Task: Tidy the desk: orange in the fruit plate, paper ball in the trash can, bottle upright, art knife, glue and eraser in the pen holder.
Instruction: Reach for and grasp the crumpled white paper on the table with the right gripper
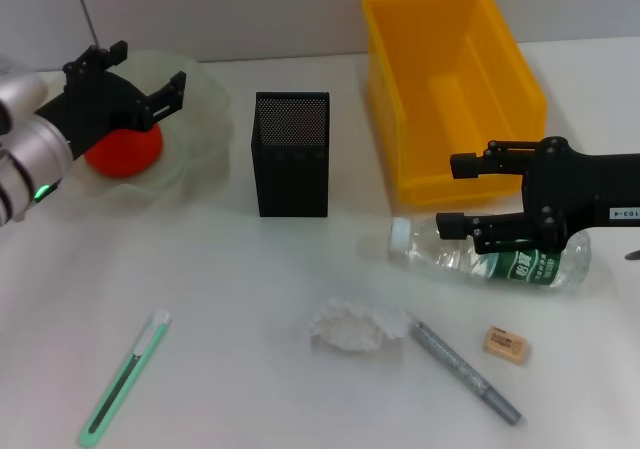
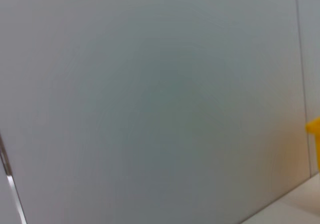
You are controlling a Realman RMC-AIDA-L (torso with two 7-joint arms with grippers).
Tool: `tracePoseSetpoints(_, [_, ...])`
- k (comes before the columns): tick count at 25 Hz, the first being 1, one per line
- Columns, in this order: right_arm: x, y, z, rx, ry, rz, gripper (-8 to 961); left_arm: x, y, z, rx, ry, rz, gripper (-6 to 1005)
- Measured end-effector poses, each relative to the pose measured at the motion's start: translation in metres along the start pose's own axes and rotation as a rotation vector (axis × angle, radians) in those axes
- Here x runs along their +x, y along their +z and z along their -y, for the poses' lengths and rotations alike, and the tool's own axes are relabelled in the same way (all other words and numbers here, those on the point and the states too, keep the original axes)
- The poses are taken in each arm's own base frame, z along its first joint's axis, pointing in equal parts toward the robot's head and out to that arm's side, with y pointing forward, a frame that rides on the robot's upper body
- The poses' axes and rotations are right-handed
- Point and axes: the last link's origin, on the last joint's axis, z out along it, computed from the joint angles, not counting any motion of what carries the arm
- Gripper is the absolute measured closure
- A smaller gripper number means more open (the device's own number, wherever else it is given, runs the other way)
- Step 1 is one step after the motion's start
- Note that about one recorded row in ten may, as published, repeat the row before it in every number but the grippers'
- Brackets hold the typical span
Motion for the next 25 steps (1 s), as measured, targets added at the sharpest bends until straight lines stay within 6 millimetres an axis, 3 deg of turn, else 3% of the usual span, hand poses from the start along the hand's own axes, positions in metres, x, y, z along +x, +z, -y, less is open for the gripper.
tracePoseSetpoints(9, [0.004,-0.002,-0.001,0.005,0.013,-0.001,162,0.005,-0.021,0.005,-0.025,-0.013,-0.084,169])
tracePoseSetpoints(18, [0.011,-0.013,0.0,0.047,0.007,0.001,161,0.007,-0.018,-0.012,-0.129,-0.042,-0.072,171])
tracePoseSetpoints(19, [0.011,-0.015,0.001,0.053,0.008,0.003,161,0.01,-0.014,-0.024,-0.212,-0.022,-0.039,172])
tracePoseSetpoints(25, [0.017,-0.022,-0.002,0.057,0.019,-0.012,161,0.021,-0.015,-0.035,-0.328,-0.035,-0.032,172])
